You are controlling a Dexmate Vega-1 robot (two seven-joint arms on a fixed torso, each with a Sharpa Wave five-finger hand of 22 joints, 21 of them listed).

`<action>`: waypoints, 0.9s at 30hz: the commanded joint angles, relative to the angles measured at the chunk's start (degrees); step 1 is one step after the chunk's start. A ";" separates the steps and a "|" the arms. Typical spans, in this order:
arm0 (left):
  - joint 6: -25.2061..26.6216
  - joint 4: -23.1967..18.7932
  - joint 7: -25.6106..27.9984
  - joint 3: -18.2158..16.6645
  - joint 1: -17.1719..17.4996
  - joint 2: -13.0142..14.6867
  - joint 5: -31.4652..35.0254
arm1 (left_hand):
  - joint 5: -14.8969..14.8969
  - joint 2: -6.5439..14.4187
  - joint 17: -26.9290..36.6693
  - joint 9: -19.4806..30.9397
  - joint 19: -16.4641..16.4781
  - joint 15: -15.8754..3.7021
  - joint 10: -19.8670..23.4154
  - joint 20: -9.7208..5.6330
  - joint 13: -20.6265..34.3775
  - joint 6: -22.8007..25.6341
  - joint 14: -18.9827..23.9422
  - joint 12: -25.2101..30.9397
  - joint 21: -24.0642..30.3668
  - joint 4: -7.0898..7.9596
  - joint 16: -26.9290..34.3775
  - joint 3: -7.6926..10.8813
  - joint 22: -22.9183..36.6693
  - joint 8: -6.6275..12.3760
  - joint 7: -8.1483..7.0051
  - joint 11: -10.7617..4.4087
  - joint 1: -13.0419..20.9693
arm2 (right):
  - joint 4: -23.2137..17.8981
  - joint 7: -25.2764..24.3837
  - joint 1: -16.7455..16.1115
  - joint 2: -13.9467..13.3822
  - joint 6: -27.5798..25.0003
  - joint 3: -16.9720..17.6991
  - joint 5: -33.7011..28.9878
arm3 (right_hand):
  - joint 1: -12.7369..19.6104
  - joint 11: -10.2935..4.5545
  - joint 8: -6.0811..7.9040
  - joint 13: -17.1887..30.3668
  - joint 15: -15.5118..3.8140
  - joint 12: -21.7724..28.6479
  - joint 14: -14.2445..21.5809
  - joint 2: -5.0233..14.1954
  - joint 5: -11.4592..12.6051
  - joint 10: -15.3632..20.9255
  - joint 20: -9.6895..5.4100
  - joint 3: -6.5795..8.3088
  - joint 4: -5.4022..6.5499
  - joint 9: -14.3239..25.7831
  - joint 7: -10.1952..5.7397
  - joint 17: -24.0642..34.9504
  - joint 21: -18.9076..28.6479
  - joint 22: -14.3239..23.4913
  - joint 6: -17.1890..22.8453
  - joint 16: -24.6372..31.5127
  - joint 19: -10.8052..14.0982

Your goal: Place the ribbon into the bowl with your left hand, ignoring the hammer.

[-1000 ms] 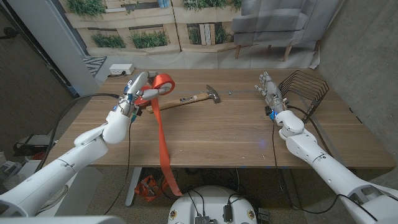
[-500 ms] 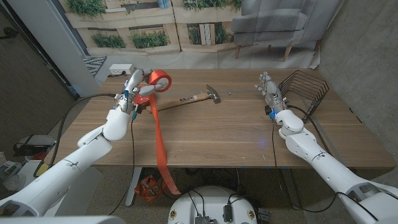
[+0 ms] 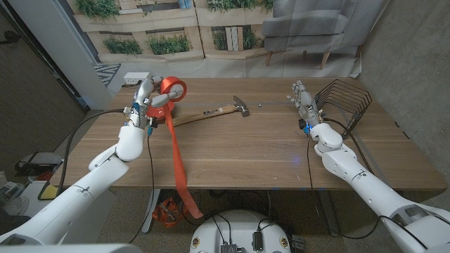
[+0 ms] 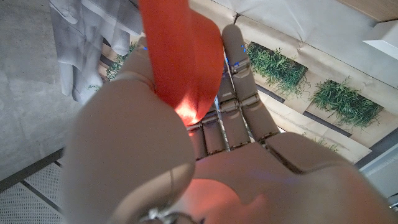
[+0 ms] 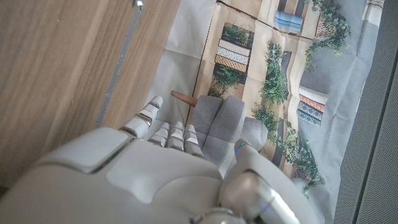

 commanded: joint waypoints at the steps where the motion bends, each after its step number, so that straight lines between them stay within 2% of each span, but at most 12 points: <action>1: 3.01 -2.49 3.17 -2.99 2.33 -1.59 -0.69 | 0.32 2.69 20.31 4.39 -0.56 -15.11 4.67 -2.58 16.78 6.07 14.98 0.13 0.58 1.68 0.29 2.15 0.13 4.47 -0.83 -4.25 3.09 | -0.37 0.37 0.08 -0.03 0.07 -0.31 -0.26 | -0.35 -0.25 0.12 0.29 -0.14 0.20 0.39 0.13 -0.17 0.36 -0.07 0.48 -0.09 0.32 0.21 0.15 0.23 0.23 -0.05 0.22 0.45; 15: 5.66 -2.91 4.64 -4.40 1.83 -2.10 -0.39 | 0.28 2.64 20.59 4.49 -0.90 -15.09 4.75 -2.53 17.34 6.02 15.00 -0.24 1.30 1.74 0.08 2.32 -0.09 4.31 -0.87 -4.42 2.90 | -2.41 -0.04 -0.62 -0.84 -0.77 -0.05 -0.23 | -0.38 -0.26 0.14 0.29 -0.10 0.20 0.35 0.10 -0.18 0.37 -0.02 0.51 -0.10 0.32 0.20 0.14 0.22 0.23 -0.01 0.21 0.43; 27: 8.47 -0.84 5.43 -4.16 -0.25 -2.16 -0.53 | 0.26 2.62 20.85 4.58 -1.21 -15.09 4.92 -2.60 17.65 6.04 15.04 -0.69 1.98 1.76 -0.13 2.54 -0.27 4.15 -0.92 -4.42 2.73 | -3.09 0.05 -0.86 -1.08 -1.07 -0.11 -0.27 | -0.40 -0.24 0.14 0.29 -0.13 0.20 0.40 0.09 -0.19 0.38 -0.02 0.54 -0.10 0.32 0.21 0.14 0.23 0.23 0.00 0.23 0.43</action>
